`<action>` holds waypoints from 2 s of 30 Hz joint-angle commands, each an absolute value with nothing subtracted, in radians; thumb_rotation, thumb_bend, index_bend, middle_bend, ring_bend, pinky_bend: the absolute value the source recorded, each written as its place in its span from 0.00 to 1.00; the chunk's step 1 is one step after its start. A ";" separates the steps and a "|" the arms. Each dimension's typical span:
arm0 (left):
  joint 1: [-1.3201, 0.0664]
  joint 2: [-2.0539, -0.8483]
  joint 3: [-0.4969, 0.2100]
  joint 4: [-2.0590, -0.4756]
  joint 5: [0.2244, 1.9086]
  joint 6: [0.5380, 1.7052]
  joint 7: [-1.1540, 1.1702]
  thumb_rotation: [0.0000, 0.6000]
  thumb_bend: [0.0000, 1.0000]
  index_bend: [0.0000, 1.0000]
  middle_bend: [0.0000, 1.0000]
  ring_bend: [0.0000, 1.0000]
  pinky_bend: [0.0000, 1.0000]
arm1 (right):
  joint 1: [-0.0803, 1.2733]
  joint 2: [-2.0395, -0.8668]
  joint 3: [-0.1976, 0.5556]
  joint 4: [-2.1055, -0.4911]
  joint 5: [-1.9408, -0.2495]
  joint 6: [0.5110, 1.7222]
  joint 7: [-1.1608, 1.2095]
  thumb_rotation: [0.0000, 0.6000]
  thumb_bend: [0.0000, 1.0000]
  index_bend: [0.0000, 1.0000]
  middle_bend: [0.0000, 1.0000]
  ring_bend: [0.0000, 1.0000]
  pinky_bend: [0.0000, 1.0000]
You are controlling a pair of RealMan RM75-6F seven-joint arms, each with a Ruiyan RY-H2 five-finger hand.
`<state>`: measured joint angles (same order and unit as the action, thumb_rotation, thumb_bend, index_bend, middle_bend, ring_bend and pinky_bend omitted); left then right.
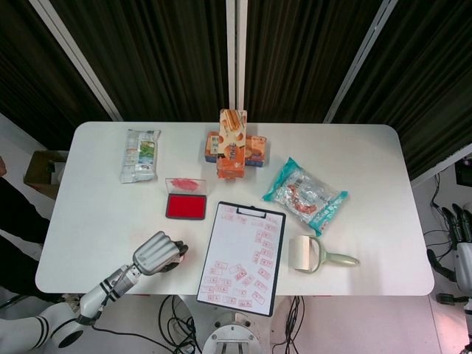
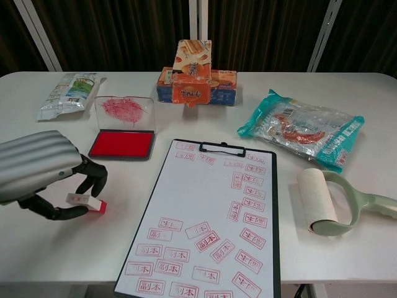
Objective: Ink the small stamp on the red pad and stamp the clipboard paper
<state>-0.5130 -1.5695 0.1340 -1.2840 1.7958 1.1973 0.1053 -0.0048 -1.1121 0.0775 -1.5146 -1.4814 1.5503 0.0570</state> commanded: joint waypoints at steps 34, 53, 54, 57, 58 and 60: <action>-0.763 -1.629 -0.127 -1.136 1.457 0.872 -0.154 1.00 0.37 0.73 0.75 1.00 1.00 | -0.009 -1.098 0.084 -1.522 -1.468 1.552 0.060 1.00 0.23 0.00 0.00 0.00 0.00; -0.804 -1.689 -0.091 -0.979 1.472 0.839 -0.269 1.00 0.38 0.74 0.76 1.00 1.00 | -0.009 -1.109 0.089 -1.505 -1.454 1.544 0.056 1.00 0.24 0.00 0.00 0.00 0.00; -0.805 -1.691 -0.091 -0.976 1.469 0.837 -0.272 1.00 0.38 0.74 0.76 1.00 1.00 | -0.009 -1.110 0.089 -1.505 -1.453 1.543 0.055 1.00 0.24 0.00 0.00 0.00 0.00; -0.810 -1.694 -0.089 -0.963 1.464 0.826 -0.276 1.00 0.38 0.74 0.76 1.00 1.00 | -0.007 -1.114 0.086 -1.504 -1.448 1.532 0.051 1.00 0.24 0.00 0.00 0.00 0.00; -0.811 -1.695 -0.088 -0.958 1.462 0.821 -0.276 1.00 0.38 0.74 0.76 1.00 1.00 | -0.005 -1.116 0.084 -1.503 -1.448 1.527 0.048 1.00 0.25 0.00 0.00 0.00 0.00; -0.813 -1.697 -0.086 -0.949 1.459 0.815 -0.278 1.00 0.38 0.74 0.76 1.00 1.00 | -0.004 -1.119 0.081 -1.501 -1.449 1.522 0.046 1.00 0.25 0.00 0.00 0.00 0.00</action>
<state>-0.8118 -1.6959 -0.0868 -0.9507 1.4607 0.8168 -0.2772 -0.0040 -1.1195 0.0816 -1.5015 -1.4494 1.5215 0.0462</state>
